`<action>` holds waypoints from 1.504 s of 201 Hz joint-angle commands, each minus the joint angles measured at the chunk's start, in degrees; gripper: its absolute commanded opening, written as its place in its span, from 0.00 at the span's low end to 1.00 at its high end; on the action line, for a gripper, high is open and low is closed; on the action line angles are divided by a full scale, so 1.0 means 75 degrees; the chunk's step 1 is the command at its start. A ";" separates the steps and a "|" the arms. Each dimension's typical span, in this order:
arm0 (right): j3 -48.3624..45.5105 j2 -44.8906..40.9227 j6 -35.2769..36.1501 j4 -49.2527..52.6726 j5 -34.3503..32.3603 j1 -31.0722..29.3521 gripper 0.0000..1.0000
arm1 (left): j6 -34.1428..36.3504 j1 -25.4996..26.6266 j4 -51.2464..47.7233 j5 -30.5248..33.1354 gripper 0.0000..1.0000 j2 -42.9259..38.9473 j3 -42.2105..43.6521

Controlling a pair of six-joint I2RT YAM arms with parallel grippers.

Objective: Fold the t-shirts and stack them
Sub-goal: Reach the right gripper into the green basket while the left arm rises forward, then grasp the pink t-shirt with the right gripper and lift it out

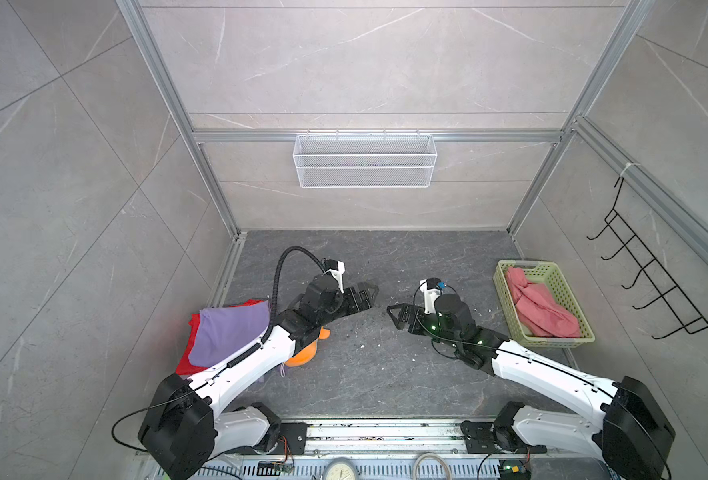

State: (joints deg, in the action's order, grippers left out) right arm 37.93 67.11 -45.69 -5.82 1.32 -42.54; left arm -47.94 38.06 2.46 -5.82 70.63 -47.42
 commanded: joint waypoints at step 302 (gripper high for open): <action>0.4185 0.5003 0.2481 0.2782 -0.1712 0.8438 0.61 | 0.2678 0.0515 -0.1029 -0.2598 1.00 0.5876 -0.6458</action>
State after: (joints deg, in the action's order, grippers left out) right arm 66.83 102.69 -25.96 13.69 -14.48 20.36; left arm -28.21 41.30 -2.87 -24.75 114.26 -93.41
